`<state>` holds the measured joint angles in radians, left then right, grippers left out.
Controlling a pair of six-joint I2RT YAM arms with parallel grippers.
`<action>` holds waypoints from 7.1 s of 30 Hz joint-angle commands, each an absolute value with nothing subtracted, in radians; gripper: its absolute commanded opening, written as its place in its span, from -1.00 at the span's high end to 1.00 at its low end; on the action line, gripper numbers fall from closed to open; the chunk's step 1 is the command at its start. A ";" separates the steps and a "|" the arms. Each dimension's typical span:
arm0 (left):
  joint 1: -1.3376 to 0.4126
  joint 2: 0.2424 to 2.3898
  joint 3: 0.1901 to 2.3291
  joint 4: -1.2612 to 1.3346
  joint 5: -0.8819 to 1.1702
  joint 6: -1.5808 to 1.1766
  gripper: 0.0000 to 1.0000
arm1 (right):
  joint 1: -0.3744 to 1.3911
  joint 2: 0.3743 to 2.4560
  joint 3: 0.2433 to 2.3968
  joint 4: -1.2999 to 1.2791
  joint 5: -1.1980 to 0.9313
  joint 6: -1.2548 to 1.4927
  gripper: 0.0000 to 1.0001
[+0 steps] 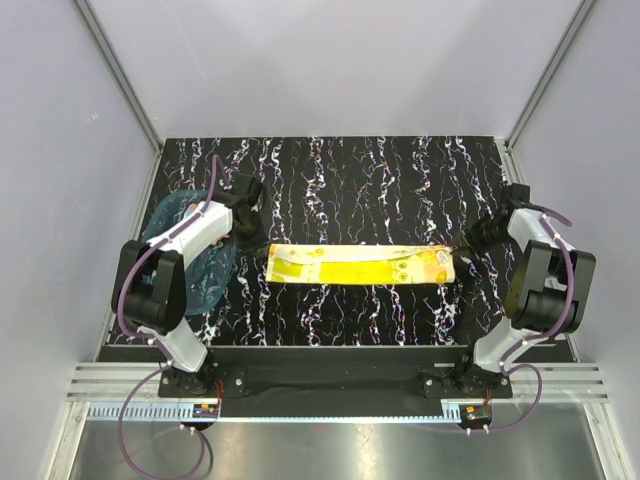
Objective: Roll the towels
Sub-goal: Fold the towel
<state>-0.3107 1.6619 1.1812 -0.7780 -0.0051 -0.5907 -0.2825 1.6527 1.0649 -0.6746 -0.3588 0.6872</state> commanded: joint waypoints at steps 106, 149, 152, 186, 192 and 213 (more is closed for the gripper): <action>-0.330 1.617 0.827 -0.474 -0.028 -0.657 0.65 | 0.006 1.396 0.830 -0.718 -0.299 0.604 1.00; -0.311 1.614 0.834 -0.480 -0.014 -0.635 0.73 | -0.074 1.469 0.903 -0.666 -0.370 0.591 1.00; -0.311 1.611 0.836 -0.483 -0.015 -0.634 0.74 | -0.074 1.563 0.925 -0.663 -0.331 0.580 1.00; -0.313 1.408 0.971 -0.656 -0.024 -0.612 -0.04 | -0.164 1.385 1.025 -0.741 -0.352 0.532 -0.04; -0.313 1.290 1.068 -0.810 -0.061 -0.543 -0.32 | -0.166 1.283 0.933 -0.807 -0.247 0.586 -0.09; -0.311 1.052 0.940 -0.796 -0.236 -0.377 -0.33 | -0.178 1.384 0.724 -0.597 -0.218 0.661 -0.09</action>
